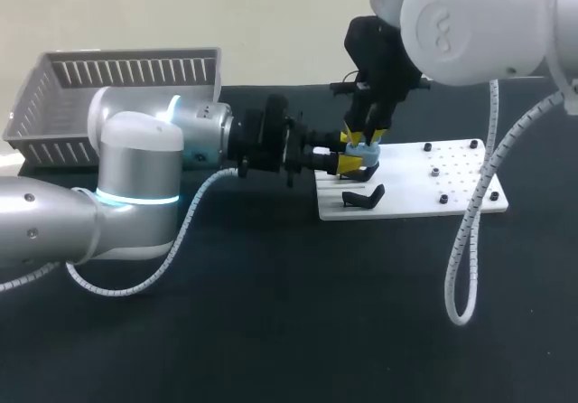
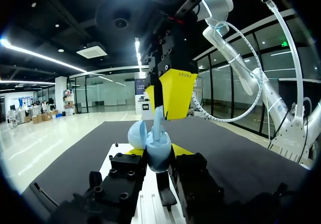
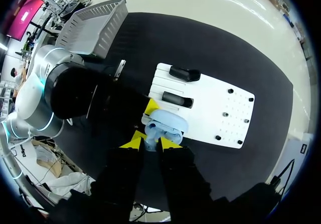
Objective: Pick up each earbud case from the left stands, insert the matching earbuds, close the lid, and place the case in the box.
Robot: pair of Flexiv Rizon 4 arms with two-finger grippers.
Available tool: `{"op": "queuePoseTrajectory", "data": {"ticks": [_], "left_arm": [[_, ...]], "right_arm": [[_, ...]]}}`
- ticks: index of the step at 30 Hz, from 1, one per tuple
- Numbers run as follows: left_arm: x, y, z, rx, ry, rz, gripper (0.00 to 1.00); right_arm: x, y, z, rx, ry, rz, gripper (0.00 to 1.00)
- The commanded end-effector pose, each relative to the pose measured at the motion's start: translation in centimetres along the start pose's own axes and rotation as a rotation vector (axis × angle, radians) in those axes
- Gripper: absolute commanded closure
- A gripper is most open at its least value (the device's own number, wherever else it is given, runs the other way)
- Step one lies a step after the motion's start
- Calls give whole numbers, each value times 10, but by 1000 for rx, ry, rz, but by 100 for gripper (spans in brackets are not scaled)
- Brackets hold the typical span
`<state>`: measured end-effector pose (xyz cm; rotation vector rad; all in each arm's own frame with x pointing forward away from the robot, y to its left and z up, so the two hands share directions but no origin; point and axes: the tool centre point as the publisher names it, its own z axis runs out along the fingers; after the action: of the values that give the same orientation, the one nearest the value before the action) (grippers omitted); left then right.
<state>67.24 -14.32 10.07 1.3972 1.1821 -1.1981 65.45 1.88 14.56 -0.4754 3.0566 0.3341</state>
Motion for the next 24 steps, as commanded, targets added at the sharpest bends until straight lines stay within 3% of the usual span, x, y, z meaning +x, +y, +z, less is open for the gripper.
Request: {"op": "queuePoseTrajectory", "data": {"ticks": [1, 24], "left_arm": [[1, -1, 0, -6, -3, 3, 100], [1, -1, 0, -6, -3, 3, 100]], "right_arm": [[-1, 1, 1, -1, 4, -2, 100], [-8, 2, 9, -12, 25, -2, 100]]}}
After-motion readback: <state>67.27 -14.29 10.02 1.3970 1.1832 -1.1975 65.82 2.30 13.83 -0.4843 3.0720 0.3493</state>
